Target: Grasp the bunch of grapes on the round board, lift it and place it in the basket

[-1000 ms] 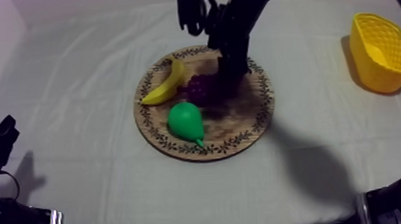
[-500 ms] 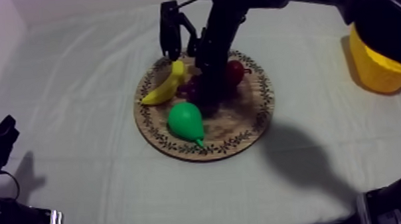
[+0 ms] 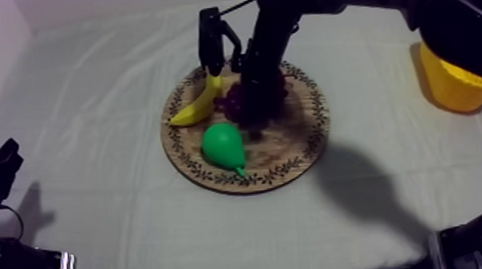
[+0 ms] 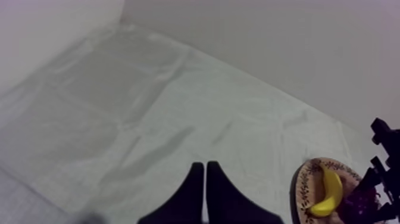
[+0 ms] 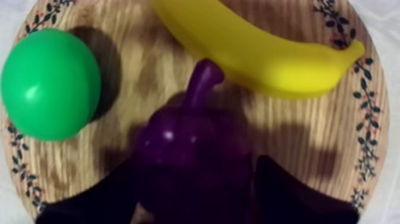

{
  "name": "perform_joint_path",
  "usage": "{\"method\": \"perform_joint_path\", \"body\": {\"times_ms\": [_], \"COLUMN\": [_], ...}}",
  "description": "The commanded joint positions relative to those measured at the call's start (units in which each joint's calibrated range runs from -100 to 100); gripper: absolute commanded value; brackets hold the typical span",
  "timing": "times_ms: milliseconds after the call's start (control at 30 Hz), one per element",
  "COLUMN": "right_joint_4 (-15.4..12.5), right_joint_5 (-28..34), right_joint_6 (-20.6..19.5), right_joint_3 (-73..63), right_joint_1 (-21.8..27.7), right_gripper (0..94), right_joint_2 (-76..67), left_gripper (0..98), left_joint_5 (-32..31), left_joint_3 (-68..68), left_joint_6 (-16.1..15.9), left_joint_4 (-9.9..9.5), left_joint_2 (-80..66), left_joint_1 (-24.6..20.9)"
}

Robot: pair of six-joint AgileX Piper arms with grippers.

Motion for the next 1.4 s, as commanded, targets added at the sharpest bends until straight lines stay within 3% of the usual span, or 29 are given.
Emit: {"method": "perform_joint_path", "body": {"times_ms": [0, 300, 700, 1000, 1367], "right_joint_4": [-0.52, -2.59, -5.40, -5.93, -3.81], "right_joint_5": [0.82, 8.66, 17.59, 15.59, 5.75], "right_joint_6": [0.29, 1.51, 0.36, -1.96, -2.78], "right_joint_3": [1.35, 4.11, -10.24, -17.91, -7.38], "right_joint_1": [0.34, 5.46, 21.81, 33.73, 41.24], "right_gripper": [48.1, 44.9, 42.2, 42.4, 42.8], "right_joint_2": [-2.95, -17.93, -25.62, -22.80, -21.61], "left_gripper": [0.1, 0.1, 0.1, 0.1, 0.1], "left_joint_5": [-0.01, -0.01, -0.01, -0.01, -0.01], "left_joint_3": [0.00, 0.00, 0.00, 0.00, 0.00], "left_joint_6": [0.00, 0.00, 0.00, 0.00, 0.00], "left_joint_4": [0.01, 0.01, 0.01, 0.01, 0.01], "left_joint_2": [0.05, 0.05, 0.05, 0.05, 0.05], "left_joint_1": [-0.03, -0.03, -0.03, -0.03, -0.03]}}
